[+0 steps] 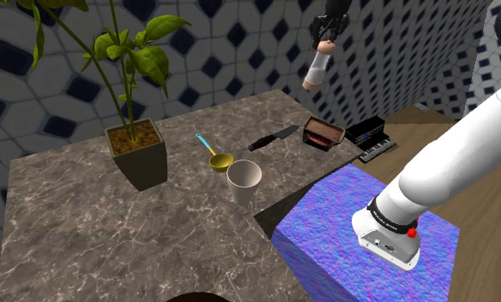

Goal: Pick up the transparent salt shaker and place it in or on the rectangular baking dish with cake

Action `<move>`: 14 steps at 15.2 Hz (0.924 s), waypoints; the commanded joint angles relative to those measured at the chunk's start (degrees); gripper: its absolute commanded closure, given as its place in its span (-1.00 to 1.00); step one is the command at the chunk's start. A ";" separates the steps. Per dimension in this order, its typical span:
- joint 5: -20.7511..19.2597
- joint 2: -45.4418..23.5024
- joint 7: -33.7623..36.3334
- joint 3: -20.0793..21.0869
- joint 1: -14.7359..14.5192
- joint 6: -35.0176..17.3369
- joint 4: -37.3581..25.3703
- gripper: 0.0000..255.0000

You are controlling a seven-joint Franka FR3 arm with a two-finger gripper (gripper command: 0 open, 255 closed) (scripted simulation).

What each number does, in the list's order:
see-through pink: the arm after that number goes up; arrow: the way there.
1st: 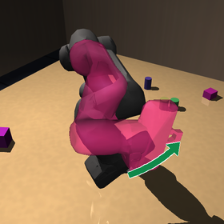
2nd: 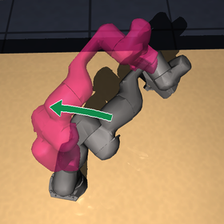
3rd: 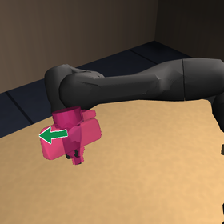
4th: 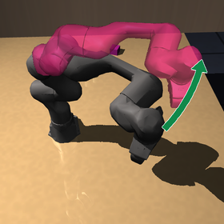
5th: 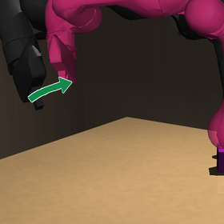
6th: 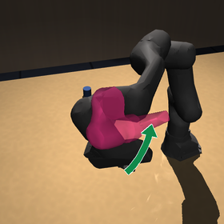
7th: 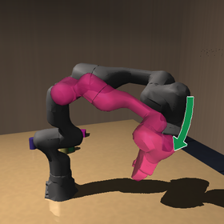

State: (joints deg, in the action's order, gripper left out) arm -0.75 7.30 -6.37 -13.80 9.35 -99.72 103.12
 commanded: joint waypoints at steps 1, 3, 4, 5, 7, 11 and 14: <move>-0.96 4.09 0.00 0.02 0.23 0.91 3.06 1.00; -1.91 8.30 0.05 0.12 0.55 2.00 6.08 1.00; -2.36 10.37 0.05 0.18 0.75 2.65 7.46 1.00; -2.80 12.42 0.03 0.25 0.96 3.35 8.76 1.00; -3.62 16.46 -0.06 0.38 1.42 4.95 11.13 1.00; -4.66 21.79 -0.24 0.50 2.19 5.79 15.54 1.00; -4.83 22.31 -0.17 0.39 2.30 3.56 18.28 1.00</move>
State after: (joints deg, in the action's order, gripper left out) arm -5.50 29.38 -6.51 -13.35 11.59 -95.35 120.41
